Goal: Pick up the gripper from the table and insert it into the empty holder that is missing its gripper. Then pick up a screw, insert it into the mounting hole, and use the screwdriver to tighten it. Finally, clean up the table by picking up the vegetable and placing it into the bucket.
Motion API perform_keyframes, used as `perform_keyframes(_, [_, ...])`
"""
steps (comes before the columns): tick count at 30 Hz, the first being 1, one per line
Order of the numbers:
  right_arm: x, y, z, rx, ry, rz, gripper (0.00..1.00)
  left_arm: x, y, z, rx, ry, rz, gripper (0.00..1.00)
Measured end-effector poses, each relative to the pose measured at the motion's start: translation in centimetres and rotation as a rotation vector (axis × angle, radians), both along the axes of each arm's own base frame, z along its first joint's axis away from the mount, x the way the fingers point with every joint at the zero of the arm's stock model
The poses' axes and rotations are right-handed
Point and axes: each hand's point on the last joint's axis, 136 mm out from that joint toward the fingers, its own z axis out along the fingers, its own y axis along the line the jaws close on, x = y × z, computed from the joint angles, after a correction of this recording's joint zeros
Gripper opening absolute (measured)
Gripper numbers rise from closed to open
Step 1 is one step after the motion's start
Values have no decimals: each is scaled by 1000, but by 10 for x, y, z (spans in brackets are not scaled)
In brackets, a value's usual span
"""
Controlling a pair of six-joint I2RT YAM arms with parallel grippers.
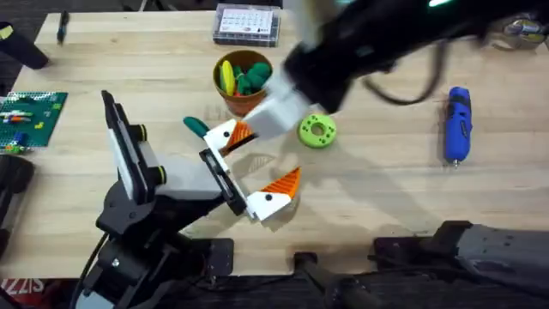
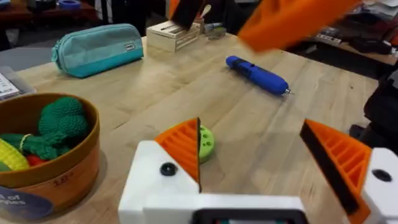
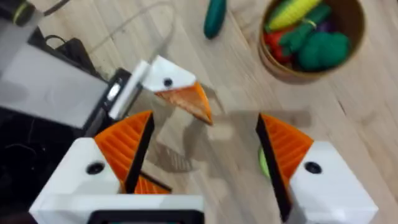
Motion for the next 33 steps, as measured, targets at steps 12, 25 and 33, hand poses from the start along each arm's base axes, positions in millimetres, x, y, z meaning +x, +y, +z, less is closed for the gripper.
perform_keyframes(12, [2, -94, 0, 90, 124, -267, 993, 0, 0, 0, 0, 0, 0, 984])
perform_keyframes(25, [-43, -79, 3, 433, 287, -44, 993, 0, 0, 0, 0, 0, 0, 984])
perform_keyframes(33, [-46, -73, 10, 478, 285, 16, 994, 0, 0, 0, 0, 0, 0, 984])
